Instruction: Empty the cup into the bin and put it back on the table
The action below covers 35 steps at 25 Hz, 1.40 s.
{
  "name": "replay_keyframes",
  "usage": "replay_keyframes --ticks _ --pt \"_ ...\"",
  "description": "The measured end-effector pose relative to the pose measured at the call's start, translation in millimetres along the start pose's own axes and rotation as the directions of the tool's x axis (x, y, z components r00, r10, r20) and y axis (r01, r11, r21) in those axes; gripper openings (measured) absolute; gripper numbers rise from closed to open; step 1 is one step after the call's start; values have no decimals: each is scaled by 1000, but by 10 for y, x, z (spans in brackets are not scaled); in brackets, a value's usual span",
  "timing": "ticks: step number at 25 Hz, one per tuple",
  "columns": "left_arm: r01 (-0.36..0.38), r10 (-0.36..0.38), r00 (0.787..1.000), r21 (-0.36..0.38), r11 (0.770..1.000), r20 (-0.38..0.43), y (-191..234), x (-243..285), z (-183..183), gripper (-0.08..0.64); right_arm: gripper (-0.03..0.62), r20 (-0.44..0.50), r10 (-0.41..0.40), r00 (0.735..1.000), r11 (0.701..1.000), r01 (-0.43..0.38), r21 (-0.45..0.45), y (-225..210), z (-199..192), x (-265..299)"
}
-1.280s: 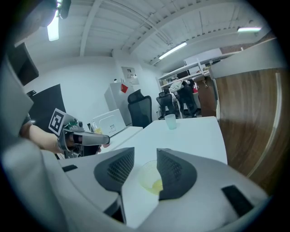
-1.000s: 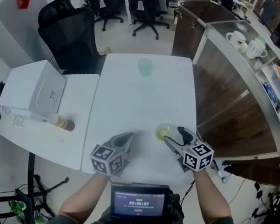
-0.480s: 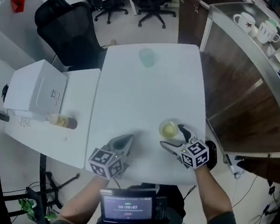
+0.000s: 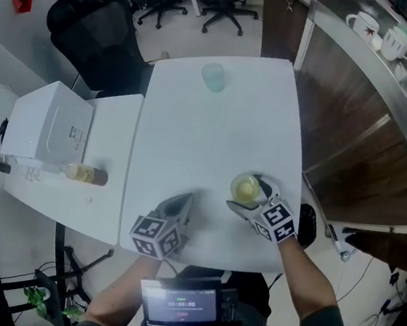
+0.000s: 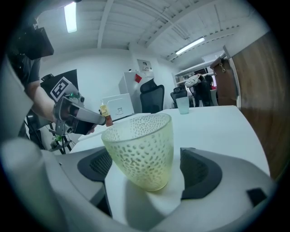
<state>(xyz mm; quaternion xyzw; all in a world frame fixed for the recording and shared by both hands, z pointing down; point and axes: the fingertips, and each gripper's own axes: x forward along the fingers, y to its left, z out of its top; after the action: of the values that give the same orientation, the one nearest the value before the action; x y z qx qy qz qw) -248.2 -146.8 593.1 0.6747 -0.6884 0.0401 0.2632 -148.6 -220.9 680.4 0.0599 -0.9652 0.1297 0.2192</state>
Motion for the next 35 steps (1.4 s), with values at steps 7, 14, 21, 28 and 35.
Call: replay_keyframes --ticks 7,14,21,28,35 --pt "-1 1 1000 5 1000 5 27 -25 32 2 443 18 -41 999 999 41 -20 -53 104 86" --pt "-2 2 1000 16 1000 3 82 -133 45 2 394 54 -60 997 998 62 -22 -81 174 129" --pt "6 -6 999 14 1000 40 84 -222 274 2 393 97 -76 992 997 77 -5 -24 488 -185" --pt "53 -56 987 21 998 153 -167 -360 806 2 393 143 -145 979 989 141 35 84 891 -744" --pt "119 -132 954 61 991 271 -492 -486 1299 2 393 208 -165 964 986 169 -1 266 1348 -1361"
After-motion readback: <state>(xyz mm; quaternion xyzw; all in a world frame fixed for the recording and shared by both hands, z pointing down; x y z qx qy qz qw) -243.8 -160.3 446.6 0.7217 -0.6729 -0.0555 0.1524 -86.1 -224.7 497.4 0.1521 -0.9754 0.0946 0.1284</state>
